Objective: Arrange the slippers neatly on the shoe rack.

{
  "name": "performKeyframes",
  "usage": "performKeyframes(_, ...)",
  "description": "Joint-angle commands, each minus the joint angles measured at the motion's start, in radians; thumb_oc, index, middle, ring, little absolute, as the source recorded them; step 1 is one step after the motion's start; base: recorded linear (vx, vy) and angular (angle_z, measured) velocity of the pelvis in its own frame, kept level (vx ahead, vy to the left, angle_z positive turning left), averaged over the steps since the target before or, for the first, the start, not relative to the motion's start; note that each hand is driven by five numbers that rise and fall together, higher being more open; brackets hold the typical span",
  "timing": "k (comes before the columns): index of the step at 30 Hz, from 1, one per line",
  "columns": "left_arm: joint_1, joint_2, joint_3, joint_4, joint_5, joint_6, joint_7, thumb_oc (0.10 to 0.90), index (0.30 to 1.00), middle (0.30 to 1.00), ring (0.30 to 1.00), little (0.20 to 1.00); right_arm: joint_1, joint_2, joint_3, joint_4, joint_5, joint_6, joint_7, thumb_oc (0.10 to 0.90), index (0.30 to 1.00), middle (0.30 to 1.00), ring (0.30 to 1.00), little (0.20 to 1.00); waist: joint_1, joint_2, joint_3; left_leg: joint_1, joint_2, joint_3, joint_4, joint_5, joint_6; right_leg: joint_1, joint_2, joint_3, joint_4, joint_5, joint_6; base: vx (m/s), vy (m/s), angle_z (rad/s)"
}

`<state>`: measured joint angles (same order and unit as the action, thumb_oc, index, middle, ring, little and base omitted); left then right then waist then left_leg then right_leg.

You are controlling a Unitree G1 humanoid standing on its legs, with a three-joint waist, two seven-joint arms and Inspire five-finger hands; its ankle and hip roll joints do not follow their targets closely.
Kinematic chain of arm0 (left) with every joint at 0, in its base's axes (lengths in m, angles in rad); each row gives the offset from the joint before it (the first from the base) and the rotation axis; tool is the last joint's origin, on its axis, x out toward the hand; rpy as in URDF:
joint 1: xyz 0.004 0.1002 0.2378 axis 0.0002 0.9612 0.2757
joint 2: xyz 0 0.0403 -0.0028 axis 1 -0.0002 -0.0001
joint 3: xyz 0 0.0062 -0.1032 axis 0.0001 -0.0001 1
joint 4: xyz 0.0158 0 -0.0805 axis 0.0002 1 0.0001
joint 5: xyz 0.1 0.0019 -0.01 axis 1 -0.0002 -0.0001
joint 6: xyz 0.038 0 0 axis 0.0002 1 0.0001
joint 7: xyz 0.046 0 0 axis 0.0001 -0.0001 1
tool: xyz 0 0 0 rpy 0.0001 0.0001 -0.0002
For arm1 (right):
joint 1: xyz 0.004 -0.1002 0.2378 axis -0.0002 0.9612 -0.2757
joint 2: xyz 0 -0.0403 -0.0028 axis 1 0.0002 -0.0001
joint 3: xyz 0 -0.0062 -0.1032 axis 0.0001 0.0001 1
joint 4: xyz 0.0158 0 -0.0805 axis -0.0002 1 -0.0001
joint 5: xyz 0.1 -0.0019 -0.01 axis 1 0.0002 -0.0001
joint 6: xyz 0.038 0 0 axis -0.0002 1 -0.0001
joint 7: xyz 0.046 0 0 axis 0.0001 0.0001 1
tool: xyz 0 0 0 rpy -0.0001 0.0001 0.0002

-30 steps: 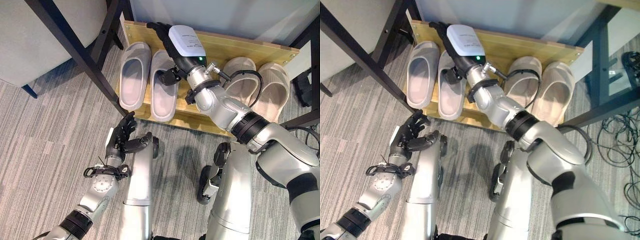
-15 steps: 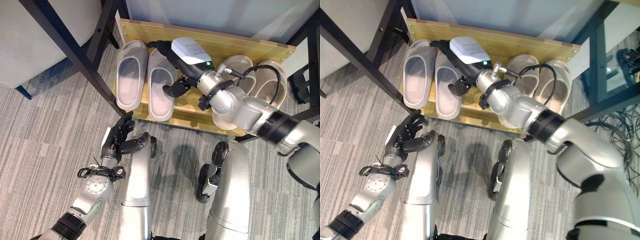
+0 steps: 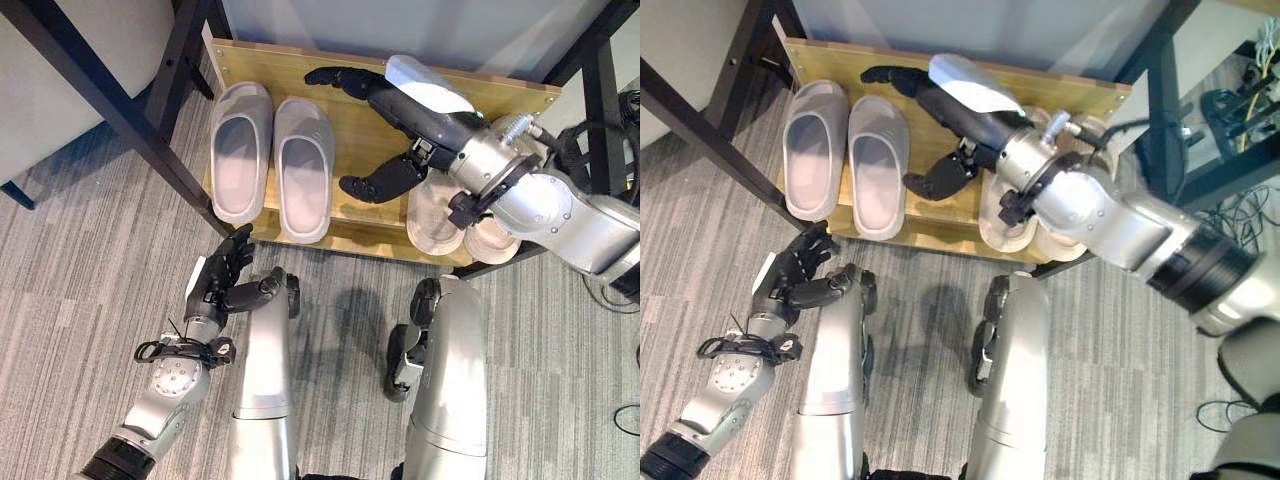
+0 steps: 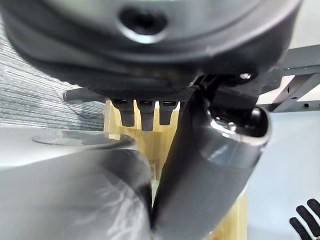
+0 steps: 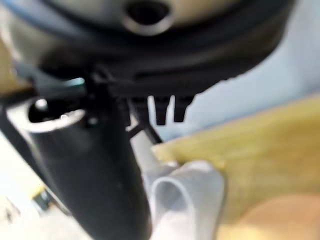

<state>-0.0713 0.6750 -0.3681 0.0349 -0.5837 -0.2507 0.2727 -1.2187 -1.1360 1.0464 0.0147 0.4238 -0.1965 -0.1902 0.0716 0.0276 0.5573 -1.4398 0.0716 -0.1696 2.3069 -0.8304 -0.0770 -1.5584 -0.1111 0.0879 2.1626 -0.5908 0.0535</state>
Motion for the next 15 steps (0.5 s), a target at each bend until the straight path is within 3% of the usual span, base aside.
performKeyframes(1,0.062,-0.02,-0.043,-0.072,0.062,-0.004,-0.019,0.8,0.9,0.9,0.9,0.9,-0.081,-0.035,-0.094,-0.076,0.2,-0.07,0.022,0.8,0.9,0.9,0.9,0.9,0.059,0.024,-0.037,-0.13,-0.075,0.0,-0.13,0.097,0.016,-0.012,-0.081,-0.037,0.009,-0.059,-0.12,-0.02,0.009,-0.03)
performKeyframes(15,0.081,0.009,-0.034,-0.103,0.071,0.004,-0.049,0.8,0.9,0.9,0.9,0.9,-0.164,-0.16,0.022,-0.188,0.294,-0.086,0.114,0.8,0.9,0.9,0.9,0.9,0.051,0.023,-0.037,-0.13,-0.069,-0.002,-0.14,0.109,0.012,-0.012,-0.077,-0.026,0.005,-0.052,-0.11,0.0,0.002,-0.01)
